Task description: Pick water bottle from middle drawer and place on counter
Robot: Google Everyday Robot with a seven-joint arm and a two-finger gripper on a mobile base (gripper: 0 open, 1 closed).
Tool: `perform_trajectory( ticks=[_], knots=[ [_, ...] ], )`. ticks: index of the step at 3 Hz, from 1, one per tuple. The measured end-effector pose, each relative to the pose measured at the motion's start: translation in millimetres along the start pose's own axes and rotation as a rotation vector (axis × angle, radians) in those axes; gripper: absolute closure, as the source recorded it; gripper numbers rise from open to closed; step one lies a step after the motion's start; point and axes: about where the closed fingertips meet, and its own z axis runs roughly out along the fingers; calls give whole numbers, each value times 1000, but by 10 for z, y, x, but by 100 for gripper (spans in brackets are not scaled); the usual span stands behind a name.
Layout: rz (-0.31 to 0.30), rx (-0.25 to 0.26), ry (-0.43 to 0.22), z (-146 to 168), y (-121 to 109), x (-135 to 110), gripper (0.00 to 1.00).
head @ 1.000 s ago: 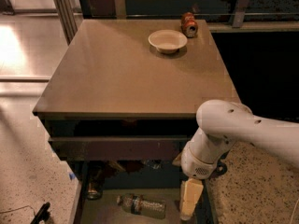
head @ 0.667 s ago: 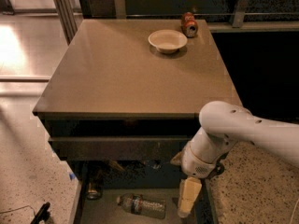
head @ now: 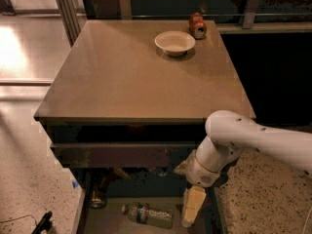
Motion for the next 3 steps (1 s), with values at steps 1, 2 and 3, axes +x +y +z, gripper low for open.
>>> perform_trajectory(
  ticks=[1,2,3],
  knots=[
    [-14,-49,-41,165,6,52,0],
    [-21,-122,-81,441,14,173,0],
    [-23,-121,-85,398,67,202,0]
  ],
)
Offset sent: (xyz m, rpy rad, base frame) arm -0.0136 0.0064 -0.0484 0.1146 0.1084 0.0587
